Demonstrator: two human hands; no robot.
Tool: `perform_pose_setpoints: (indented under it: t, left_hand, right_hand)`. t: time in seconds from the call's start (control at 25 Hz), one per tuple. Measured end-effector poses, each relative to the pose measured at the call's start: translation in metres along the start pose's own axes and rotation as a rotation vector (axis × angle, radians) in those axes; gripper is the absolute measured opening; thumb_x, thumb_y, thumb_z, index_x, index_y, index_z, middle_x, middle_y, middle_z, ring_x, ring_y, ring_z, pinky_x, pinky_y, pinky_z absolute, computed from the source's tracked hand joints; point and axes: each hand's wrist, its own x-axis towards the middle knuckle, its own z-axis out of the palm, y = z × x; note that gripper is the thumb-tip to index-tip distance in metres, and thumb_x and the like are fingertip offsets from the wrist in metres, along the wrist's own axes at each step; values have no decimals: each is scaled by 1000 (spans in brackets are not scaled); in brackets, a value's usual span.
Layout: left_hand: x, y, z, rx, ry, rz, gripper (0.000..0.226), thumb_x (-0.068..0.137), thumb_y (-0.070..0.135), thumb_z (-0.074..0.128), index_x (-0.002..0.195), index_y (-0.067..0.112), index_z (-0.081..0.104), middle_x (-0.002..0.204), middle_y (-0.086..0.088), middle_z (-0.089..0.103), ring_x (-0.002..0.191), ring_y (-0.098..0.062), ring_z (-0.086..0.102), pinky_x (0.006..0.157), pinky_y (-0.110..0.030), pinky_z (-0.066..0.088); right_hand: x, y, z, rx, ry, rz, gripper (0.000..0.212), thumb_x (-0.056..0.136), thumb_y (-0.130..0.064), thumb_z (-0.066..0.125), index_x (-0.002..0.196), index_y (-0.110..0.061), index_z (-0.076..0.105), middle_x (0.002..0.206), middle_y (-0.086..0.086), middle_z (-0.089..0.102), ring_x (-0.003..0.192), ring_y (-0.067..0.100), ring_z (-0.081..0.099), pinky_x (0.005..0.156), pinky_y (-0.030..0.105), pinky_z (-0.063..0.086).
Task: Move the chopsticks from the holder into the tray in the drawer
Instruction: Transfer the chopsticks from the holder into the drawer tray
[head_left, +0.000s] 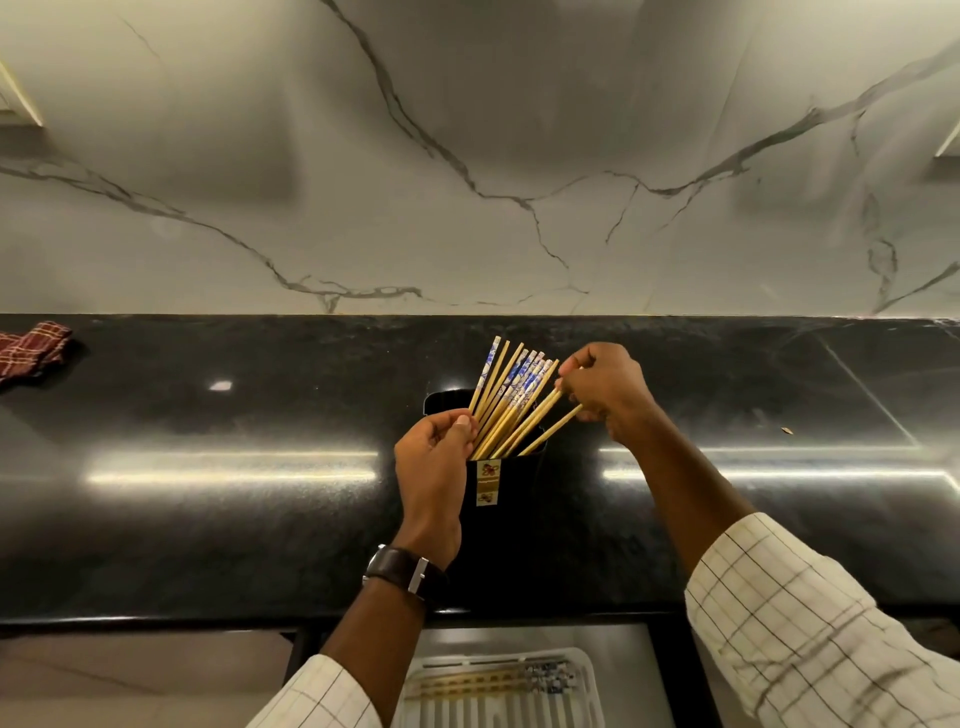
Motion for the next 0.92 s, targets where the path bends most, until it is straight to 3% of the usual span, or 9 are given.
perform_pose_setpoints:
  t: [0.12, 0.24, 0.4, 0.52, 0.6, 0.76, 0.92]
  left_hand:
    - [0, -1, 1, 1, 3, 9, 14, 99, 11, 60, 104, 12, 72, 103, -8, 75, 101, -24, 72, 93, -41, 59]
    - [2, -4, 2, 17, 4, 22, 14, 99, 11, 60, 104, 13, 72, 104, -8, 75, 101, -24, 72, 94, -44, 58]
    - [4, -4, 2, 21, 12, 8, 14, 99, 11, 60, 104, 12, 72, 104, -8, 75, 101, -23, 73, 95, -44, 58]
    - [5, -4, 1, 13, 11, 3, 14, 99, 11, 60, 105, 12, 73, 103, -8, 76, 101, -23, 73, 94, -43, 59]
    - [6, -4, 1, 14, 11, -1, 14, 99, 11, 59, 105, 12, 73, 104, -8, 76, 101, -22, 73, 94, -42, 59]
    - [5, -4, 1, 16, 17, -3, 15, 100, 10, 59, 104, 13, 73, 103, -5, 76, 100, -19, 73, 93, -40, 60]
    - [6, -6, -1, -19, 4, -6, 15, 99, 10, 59, 105, 12, 73, 102, -6, 76, 100, -20, 74, 91, -38, 60]
  right_hand:
    - [-1, -3, -10, -54, -148, 14, 4, 93, -5, 72, 93, -9, 72, 93, 10, 73, 78, 19, 71, 66, 30, 64]
    - [-2, -5, -9, -79, -169, -28, 11, 90, -2, 74, 100, -5, 72, 97, 14, 75, 75, 17, 74, 63, 25, 64]
    - [-1, -1, 0, -109, -142, -78, 41, 86, -1, 78, 123, -10, 64, 103, 11, 72, 81, 19, 76, 71, 31, 65]
    - [2, 1, 9, -75, -67, -48, 49, 86, -5, 79, 129, -11, 57, 102, 11, 71, 81, 23, 77, 75, 38, 66]
    - [3, 2, 15, -38, -6, -29, 44, 87, -9, 79, 125, -9, 56, 99, 14, 73, 77, 23, 78, 75, 39, 66]
    - [8, 6, 25, -39, 81, -4, 19, 88, -19, 80, 98, -6, 70, 94, 12, 79, 67, 15, 78, 72, 35, 67]
    - [3, -1, 19, -72, 128, -26, 18, 86, -21, 82, 93, -7, 72, 90, 10, 78, 70, 17, 78, 71, 38, 67]
